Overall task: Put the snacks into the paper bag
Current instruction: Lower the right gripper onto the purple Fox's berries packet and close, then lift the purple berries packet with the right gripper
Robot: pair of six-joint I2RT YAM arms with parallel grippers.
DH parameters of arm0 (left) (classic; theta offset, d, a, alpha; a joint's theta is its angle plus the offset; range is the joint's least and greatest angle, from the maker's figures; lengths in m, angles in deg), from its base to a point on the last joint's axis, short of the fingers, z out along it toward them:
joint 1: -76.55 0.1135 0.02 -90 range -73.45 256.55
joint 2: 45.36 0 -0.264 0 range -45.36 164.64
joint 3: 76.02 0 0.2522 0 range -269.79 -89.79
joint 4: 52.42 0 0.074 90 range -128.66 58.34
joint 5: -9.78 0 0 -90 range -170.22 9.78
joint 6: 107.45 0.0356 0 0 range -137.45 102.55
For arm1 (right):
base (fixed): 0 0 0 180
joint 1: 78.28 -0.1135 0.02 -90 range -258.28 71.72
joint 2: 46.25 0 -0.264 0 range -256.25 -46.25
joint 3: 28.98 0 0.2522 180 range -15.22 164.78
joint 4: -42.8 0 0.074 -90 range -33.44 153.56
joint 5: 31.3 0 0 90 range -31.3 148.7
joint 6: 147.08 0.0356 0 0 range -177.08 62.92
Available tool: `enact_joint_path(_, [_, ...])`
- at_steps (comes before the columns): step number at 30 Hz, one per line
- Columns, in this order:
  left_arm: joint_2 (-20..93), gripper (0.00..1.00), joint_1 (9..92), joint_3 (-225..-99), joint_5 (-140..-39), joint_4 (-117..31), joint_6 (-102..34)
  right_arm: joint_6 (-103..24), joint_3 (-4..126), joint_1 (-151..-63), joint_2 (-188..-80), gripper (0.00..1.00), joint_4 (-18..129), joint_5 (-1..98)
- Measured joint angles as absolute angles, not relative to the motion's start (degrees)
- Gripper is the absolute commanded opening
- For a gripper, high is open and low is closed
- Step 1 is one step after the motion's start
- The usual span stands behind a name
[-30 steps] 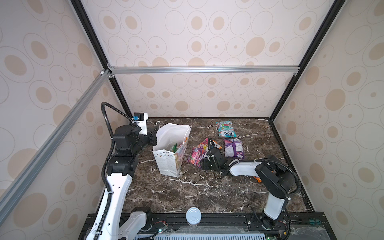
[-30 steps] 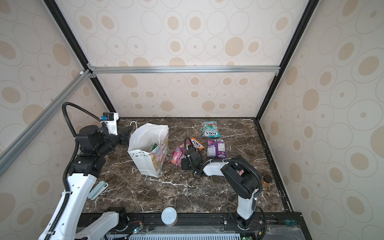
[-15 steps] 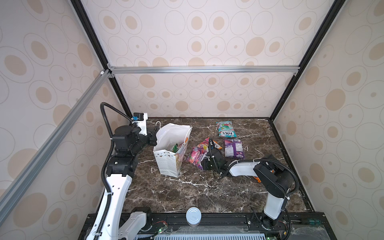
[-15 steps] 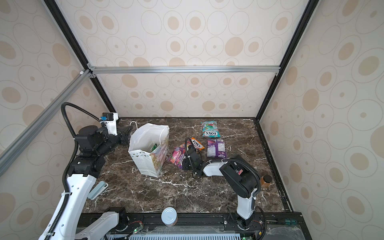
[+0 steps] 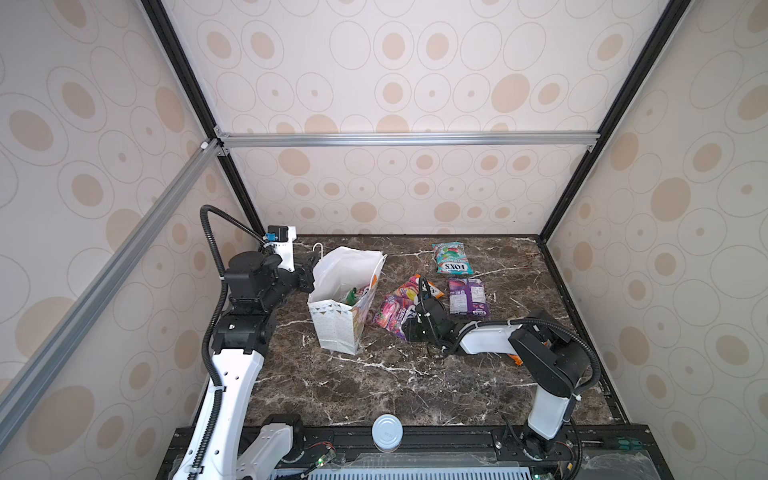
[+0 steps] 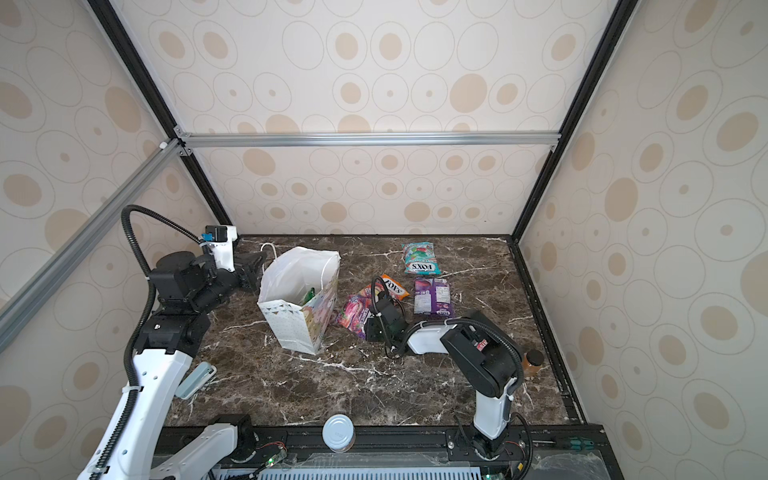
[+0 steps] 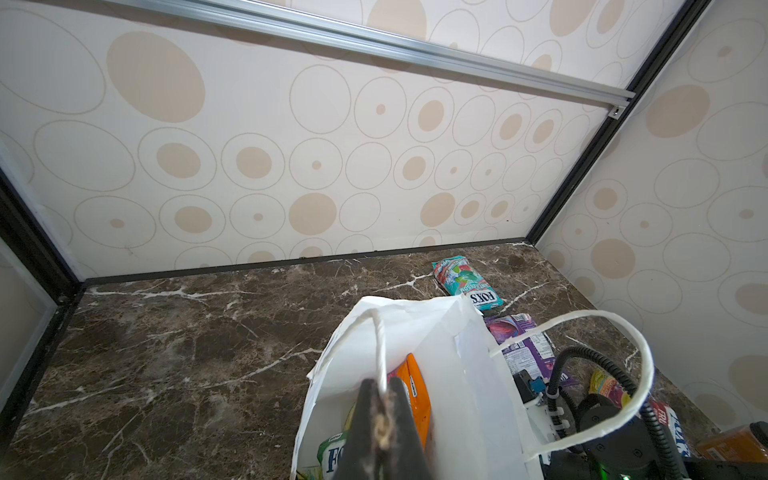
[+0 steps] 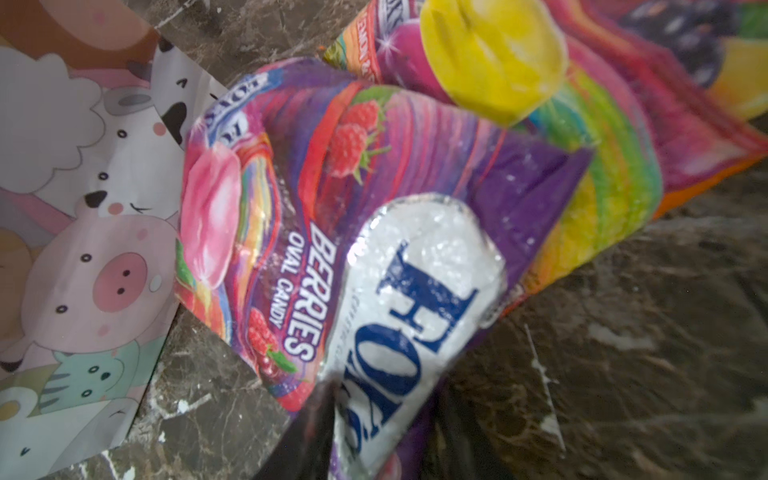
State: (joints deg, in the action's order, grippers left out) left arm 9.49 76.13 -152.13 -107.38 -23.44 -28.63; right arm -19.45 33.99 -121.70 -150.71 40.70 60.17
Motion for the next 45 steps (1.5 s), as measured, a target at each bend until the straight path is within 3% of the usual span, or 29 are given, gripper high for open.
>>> enact_joint_path(5, [9.5,0.0,76.1,-152.1,-107.4,-23.4,-28.6,-19.5,33.6,-121.7,-150.6,0.3,40.7,60.2])
enact_joint_path(10, [9.5,0.0,76.1,-152.1,-107.4,-23.4,-28.6,-19.3,33.5,-121.7,-150.6,0.1,40.4,59.6])
enact_joint_path(13, [9.5,0.0,76.1,-152.1,-107.5,-23.4,-28.6,-19.4,33.5,-121.7,-150.3,0.09,40.0,59.2])
enact_joint_path(18, [9.5,0.0,76.1,-152.1,-107.6,-23.4,-28.6,-19.6,33.5,-121.7,-150.0,0.18,41.2,59.3])
enact_joint_path(22, [9.5,0.0,76.1,-152.1,-107.6,-23.4,-28.6,-19.4,33.1,-121.7,-149.2,0.0,41.9,59.3])
enact_joint_path(45, [9.6,0.0,76.1,-151.8,-110.9,-24.6,-29.9,-27.5,33.4,-121.7,-127.6,0.0,61.2,59.3])
